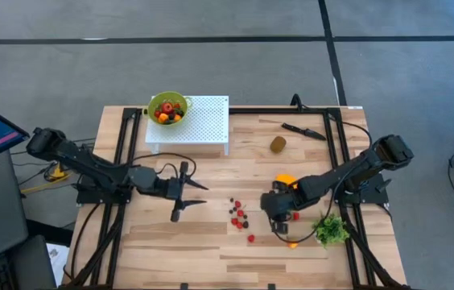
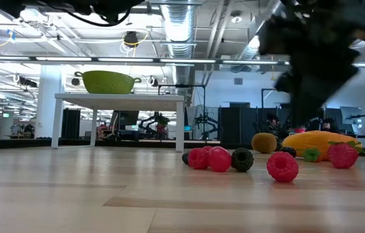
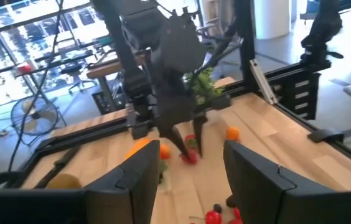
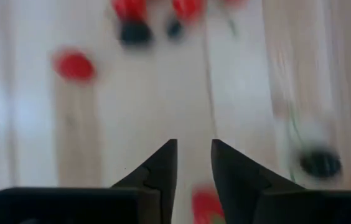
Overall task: Pick & Place Fruit
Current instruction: Put the black cherry into the green strainer bowl on the shelf
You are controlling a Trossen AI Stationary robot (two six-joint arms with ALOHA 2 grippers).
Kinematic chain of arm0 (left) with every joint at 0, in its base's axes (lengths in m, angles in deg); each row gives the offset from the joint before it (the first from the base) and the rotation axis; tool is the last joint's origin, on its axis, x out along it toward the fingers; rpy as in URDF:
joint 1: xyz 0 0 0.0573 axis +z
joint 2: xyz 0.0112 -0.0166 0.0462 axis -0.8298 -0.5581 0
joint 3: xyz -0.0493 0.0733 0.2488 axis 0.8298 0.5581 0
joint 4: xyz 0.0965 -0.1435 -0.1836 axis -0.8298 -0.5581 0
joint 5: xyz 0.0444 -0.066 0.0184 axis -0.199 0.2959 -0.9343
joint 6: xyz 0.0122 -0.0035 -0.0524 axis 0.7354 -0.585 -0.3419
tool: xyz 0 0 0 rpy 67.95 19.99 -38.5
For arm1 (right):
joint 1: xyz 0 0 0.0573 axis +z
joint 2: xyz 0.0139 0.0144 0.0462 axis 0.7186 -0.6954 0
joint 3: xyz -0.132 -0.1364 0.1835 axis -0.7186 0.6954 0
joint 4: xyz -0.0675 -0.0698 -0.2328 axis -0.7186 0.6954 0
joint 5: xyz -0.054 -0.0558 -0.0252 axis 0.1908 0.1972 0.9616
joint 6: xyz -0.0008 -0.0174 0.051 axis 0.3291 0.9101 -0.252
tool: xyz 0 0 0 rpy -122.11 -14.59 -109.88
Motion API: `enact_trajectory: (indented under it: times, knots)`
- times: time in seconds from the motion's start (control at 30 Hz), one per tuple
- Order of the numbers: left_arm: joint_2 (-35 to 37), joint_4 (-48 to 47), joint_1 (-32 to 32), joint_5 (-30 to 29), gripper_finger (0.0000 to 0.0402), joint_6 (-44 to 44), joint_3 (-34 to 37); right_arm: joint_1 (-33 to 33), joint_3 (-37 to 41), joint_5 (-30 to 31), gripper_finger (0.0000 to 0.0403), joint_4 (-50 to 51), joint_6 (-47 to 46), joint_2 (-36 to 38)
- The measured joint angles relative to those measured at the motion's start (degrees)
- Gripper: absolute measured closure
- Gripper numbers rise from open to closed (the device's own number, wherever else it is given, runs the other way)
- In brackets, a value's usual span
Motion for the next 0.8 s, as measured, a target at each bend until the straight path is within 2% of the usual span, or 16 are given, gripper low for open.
enact_trajectory:
  times: [0.13, 0.43, 0.8]
  knots:
    - [0.00, 0.08, -0.09, -0.44, 0.0232, 0.23, 0.00, -0.91, 0.00, 0.22, 0.0329, 6.69, -4.64, -0.02]
    - [0.00, 0.22, -0.09, -1.37, 0.0234, 0.31, 0.00, -5.07, 0.00, 0.26, 0.0337, 7.39, -3.83, -0.02]
    - [0.00, 0.22, -0.07, -1.37, 0.0235, 0.22, 0.00, -9.89, 0.00, 0.26, 0.0335, 7.37, 5.26, -0.02]
